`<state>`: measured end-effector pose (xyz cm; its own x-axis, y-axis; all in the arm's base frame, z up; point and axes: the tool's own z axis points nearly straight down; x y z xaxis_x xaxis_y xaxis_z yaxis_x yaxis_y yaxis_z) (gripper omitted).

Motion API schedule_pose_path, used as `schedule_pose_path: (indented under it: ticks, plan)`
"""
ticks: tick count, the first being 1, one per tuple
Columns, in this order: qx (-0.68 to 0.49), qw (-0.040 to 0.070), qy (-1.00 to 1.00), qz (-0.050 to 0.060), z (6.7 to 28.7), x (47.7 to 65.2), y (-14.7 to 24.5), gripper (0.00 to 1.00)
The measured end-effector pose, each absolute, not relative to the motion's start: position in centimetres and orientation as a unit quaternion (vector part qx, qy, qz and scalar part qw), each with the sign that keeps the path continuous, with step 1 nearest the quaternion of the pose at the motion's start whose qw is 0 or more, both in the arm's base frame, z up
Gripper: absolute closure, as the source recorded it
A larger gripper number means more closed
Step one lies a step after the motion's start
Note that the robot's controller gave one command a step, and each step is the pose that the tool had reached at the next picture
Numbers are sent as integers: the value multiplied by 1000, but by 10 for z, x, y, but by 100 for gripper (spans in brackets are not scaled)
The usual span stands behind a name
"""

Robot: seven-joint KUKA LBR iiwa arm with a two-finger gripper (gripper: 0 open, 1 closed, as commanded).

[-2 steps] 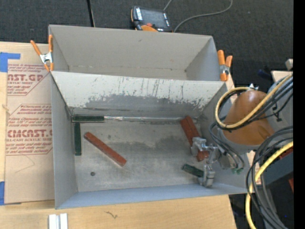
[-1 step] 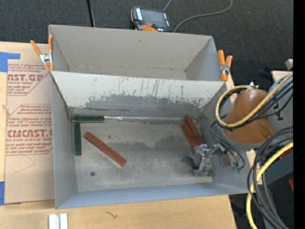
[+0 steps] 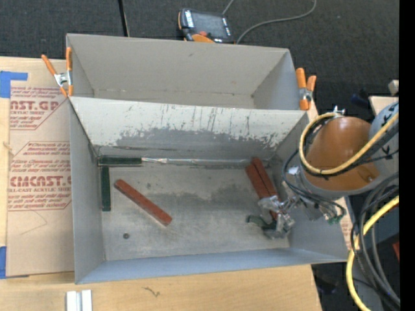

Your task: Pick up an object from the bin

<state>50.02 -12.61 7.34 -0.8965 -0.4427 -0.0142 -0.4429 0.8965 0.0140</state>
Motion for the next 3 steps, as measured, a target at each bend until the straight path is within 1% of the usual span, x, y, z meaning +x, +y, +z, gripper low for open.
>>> schedule_pose_path:
  ticks: [1, 2, 3]
  plan:
    - [-366, 4, 931, 0, 72, 500, -112, 100]
    - [-363, 4, 932, -2, 218, 497, -124, 100]
    - [-363, 1, 932, 1, 214, 496, -124, 0]
